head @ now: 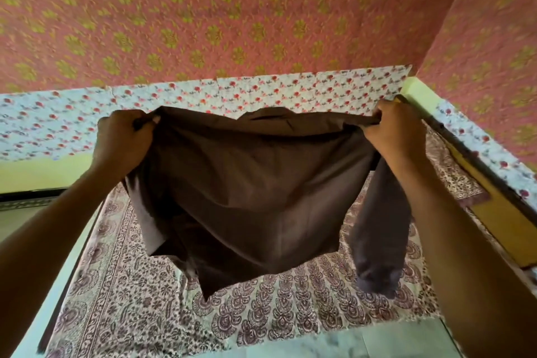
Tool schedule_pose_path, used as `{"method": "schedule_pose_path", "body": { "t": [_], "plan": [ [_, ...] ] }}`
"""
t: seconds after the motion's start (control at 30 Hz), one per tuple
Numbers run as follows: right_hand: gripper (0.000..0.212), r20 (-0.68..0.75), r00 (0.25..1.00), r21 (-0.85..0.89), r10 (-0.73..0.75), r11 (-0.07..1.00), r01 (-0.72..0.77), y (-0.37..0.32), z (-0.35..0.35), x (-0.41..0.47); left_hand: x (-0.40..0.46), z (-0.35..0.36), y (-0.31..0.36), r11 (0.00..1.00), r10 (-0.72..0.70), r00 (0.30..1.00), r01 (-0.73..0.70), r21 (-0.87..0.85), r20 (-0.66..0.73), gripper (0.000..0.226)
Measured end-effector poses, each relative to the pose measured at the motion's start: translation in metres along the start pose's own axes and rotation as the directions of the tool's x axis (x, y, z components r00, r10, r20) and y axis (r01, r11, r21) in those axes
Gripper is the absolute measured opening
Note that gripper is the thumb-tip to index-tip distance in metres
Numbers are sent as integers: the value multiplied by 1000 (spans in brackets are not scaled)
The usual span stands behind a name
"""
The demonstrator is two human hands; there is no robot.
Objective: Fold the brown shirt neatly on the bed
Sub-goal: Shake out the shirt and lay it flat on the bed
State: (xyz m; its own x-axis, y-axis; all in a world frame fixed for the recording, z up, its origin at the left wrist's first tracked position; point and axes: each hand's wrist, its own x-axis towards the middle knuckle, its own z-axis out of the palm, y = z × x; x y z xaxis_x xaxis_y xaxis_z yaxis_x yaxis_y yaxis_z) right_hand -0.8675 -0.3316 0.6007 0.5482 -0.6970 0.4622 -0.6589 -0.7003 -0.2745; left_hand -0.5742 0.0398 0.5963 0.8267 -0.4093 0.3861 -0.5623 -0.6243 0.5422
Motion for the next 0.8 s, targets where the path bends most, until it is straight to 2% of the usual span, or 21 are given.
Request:
{"method": "schedule_pose_path", "body": {
  "t": [0.1,0.23,0.3,0.43,0.53,0.67,0.8],
  "plan": [
    [15,5,1000,-117,-15,993,15,-2,19,7,11,15,-7,997,-57,995,53,50,79,36],
    [24,159,987,-180,10,984,19,9,79,16,20,61,-20,985,-104,981,79,150,164,26],
    [19,227,973,-225,36,974,16,16,114,21,28,93,-30,974,-156,971,120,194,184,26],
    [15,313,948,-330,51,942,58,34,195,33,49,181,-87,949,-304,906,259,182,295,38],
    [17,434,899,-337,62,936,99,48,258,51,59,237,-106,910,-406,854,348,224,325,27],
    [22,554,832,-271,30,951,146,59,343,88,77,294,-94,843,-514,822,429,326,246,18],
    [25,567,823,-233,17,962,141,68,421,125,118,368,-118,845,-515,837,460,271,185,18]
  ]
}}
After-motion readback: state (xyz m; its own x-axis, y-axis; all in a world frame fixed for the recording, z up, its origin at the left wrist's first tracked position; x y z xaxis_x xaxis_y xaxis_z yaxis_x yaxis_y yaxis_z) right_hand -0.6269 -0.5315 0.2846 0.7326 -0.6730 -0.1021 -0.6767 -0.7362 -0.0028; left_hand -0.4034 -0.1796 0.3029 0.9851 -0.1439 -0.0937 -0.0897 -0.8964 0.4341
